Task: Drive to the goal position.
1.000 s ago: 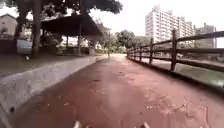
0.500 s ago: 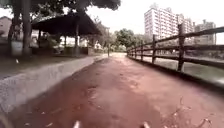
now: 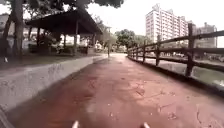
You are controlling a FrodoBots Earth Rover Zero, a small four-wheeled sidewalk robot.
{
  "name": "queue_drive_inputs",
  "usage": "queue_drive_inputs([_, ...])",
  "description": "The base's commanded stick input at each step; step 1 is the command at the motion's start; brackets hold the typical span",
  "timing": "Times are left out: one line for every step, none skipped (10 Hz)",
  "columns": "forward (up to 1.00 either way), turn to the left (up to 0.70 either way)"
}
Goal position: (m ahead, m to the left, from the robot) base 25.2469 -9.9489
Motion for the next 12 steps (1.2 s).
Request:
queue_drive_inputs([0.7, 0.0])
queue_drive_inputs([0.7, 0.0])
queue_drive_inputs([0.7, 0.0])
queue_drive_inputs([0.7, 0.0])
queue_drive_inputs([0.7, 0.0])
queue_drive_inputs([0.7, 0.0])
queue_drive_inputs([0.7, 0.0])
queue_drive_inputs([0.7, 0.0])
queue_drive_inputs([0.7, -0.35])
queue_drive_inputs([0.7, -0.35])
queue_drive_inputs([0.7, -0.35])
queue_drive_inputs([0.7, -0.28])
